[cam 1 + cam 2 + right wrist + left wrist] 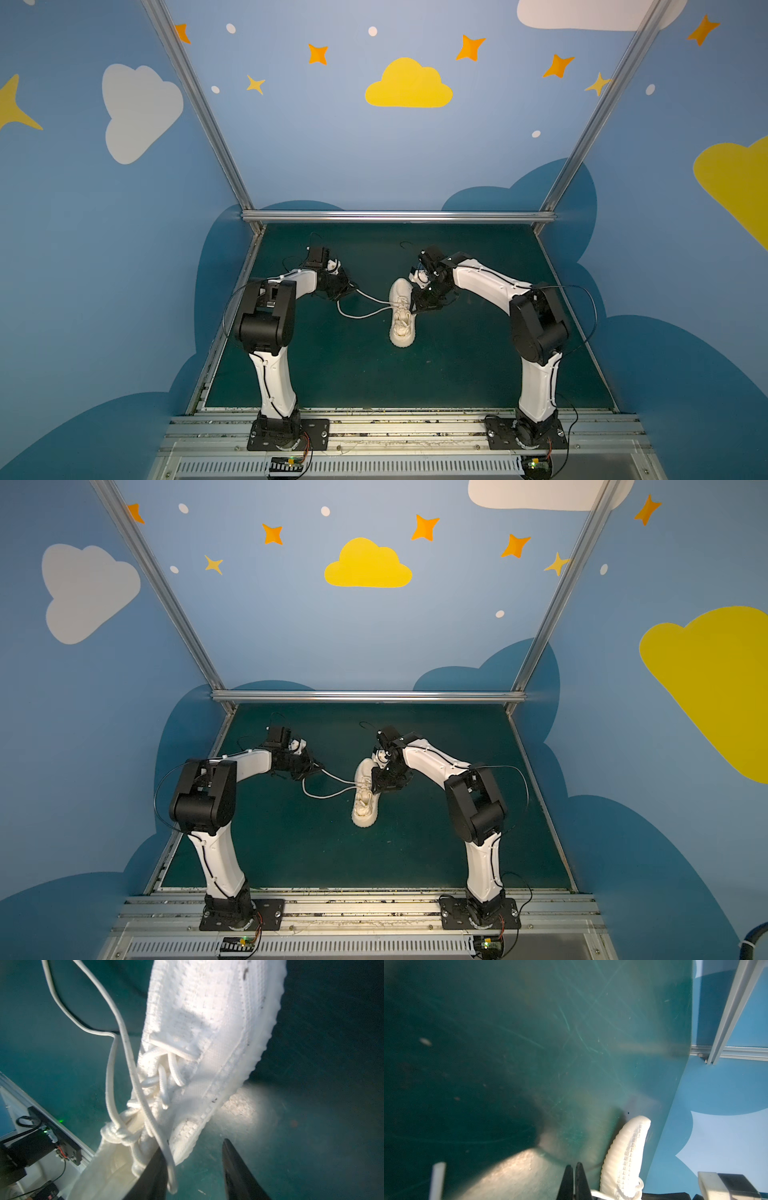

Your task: Tie the shoes

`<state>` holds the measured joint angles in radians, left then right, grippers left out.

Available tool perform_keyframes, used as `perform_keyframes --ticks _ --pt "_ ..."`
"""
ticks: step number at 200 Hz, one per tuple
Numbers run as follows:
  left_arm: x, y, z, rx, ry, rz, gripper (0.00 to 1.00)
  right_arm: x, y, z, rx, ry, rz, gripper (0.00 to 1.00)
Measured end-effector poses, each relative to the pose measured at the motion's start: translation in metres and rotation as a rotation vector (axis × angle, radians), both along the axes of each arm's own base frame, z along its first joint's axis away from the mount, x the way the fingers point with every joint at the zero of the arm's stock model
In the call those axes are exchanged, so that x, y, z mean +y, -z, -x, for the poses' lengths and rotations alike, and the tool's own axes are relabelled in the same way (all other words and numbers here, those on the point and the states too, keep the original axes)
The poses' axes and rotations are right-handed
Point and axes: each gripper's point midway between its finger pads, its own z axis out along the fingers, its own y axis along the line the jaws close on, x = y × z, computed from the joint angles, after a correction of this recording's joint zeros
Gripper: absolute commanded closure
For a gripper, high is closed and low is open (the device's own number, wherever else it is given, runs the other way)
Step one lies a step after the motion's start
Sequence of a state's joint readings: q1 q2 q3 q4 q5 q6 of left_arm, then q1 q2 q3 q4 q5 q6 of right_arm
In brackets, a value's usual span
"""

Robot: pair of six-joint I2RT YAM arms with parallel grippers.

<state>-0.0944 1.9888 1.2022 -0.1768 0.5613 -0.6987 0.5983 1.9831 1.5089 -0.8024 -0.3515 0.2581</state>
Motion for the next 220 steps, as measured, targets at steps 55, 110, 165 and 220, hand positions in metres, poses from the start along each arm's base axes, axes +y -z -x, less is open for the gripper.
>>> perform_keyframes --ticks 55,110,165,220 --pt "-0.002 0.001 0.003 0.009 0.006 -0.001 0.95 -0.008 -0.001 0.003 0.018 0.057 -0.087 0.57" --pt "-0.002 0.001 0.003 0.011 0.007 -0.003 0.96 -0.007 -0.017 0.000 -0.001 0.095 -0.210 0.56" --pt "-0.002 0.002 0.004 0.013 0.007 -0.006 0.88 -0.010 -0.011 0.002 0.037 0.127 -0.242 0.56" --pt "-0.002 0.002 0.004 0.008 0.014 -0.010 0.65 -0.009 -0.022 0.004 0.034 0.134 -0.295 0.51"
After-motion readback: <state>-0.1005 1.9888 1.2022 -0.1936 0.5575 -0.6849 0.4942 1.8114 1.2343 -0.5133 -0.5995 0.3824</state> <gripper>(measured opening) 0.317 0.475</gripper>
